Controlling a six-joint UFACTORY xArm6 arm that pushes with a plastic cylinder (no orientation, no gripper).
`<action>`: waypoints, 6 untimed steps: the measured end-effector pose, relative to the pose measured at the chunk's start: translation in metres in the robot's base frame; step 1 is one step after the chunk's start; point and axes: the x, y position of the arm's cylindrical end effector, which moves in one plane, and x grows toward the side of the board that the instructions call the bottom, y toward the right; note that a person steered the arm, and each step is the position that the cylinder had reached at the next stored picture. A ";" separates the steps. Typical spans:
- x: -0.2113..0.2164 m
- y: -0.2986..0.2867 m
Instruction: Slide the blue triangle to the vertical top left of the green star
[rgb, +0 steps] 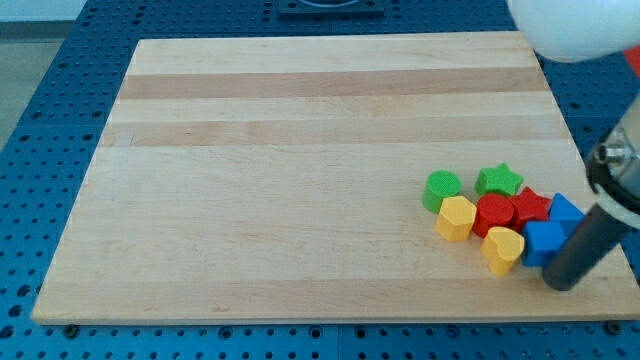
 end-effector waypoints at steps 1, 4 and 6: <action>-0.011 -0.019; -0.011 0.033; -0.047 0.036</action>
